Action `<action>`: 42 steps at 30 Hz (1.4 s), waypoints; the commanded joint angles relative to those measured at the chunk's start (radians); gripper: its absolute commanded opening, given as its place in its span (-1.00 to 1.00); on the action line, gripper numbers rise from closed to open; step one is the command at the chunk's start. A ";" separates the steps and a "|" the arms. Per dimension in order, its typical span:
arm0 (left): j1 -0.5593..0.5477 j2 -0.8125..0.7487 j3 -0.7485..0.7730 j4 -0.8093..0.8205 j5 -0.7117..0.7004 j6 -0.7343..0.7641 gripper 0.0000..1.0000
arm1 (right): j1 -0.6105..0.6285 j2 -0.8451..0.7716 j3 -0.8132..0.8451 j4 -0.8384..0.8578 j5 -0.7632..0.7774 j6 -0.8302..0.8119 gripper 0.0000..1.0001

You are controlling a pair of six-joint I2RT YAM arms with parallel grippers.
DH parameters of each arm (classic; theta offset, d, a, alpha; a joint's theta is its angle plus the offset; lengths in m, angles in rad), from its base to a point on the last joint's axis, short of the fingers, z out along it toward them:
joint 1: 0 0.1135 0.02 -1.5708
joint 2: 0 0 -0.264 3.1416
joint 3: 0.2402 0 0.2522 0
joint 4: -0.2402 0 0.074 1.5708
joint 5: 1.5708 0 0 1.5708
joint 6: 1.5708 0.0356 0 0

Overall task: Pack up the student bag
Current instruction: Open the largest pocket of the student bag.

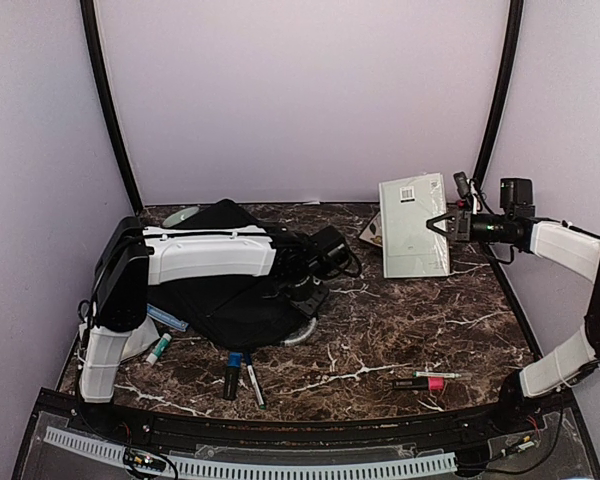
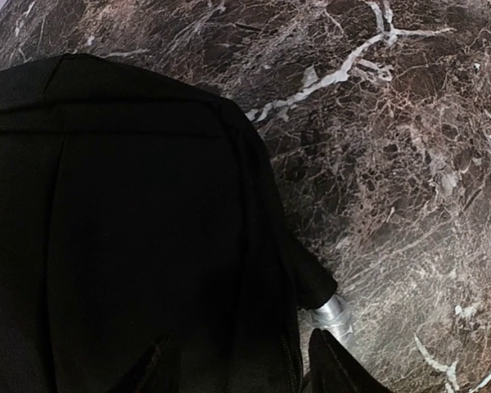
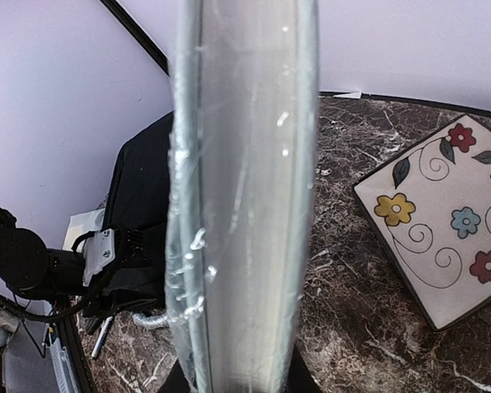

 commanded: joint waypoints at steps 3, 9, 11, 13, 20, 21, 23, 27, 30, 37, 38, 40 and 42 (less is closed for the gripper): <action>-0.003 0.031 0.030 -0.069 -0.029 0.000 0.13 | -0.005 -0.016 0.002 0.100 -0.059 -0.008 -1.00; -0.003 0.062 0.042 -0.086 -0.075 -0.009 0.07 | -0.005 -0.016 -0.001 0.104 -0.062 -0.008 -1.00; -0.003 0.072 0.045 -0.086 -0.073 -0.004 0.05 | -0.007 -0.012 0.000 0.103 -0.063 -0.008 -1.00; -0.003 0.085 0.058 -0.097 -0.097 -0.009 -0.05 | -0.006 -0.009 0.000 0.104 -0.065 -0.008 -1.00; -0.003 0.095 0.173 -0.151 -0.200 -0.007 -0.67 | -0.005 -0.019 0.021 0.075 -0.056 0.003 -1.00; -0.003 0.092 0.199 -0.149 -0.210 0.008 -0.77 | -0.005 -0.019 0.042 0.046 -0.056 -0.001 -1.00; -0.006 0.075 0.237 -0.115 -0.220 0.058 -0.97 | -0.005 -0.023 0.101 -0.047 -0.048 -0.039 -1.00; -0.039 -0.009 0.213 0.081 -0.219 0.247 -1.00 | -0.006 -0.033 0.233 -0.263 -0.001 -0.148 -1.00; -0.061 -0.058 0.179 0.220 -0.207 0.350 -1.00 | -0.012 -0.053 0.273 -0.355 0.013 -0.184 -1.00; -0.112 -0.079 0.152 0.404 -0.191 0.530 -1.00 | -0.017 -0.095 0.205 -0.416 -0.011 -0.209 -1.00; -0.119 -0.081 0.150 0.419 -0.194 0.548 -1.00 | -0.017 -0.102 0.190 -0.434 -0.013 -0.218 -1.00; -0.126 -0.085 0.148 0.441 -0.189 0.564 -1.00 | -0.016 -0.118 0.186 -0.479 -0.006 -0.247 -1.00; -0.127 -0.094 0.136 0.468 -0.178 0.582 -1.00 | -0.017 -0.133 0.191 -0.525 0.010 -0.279 -1.00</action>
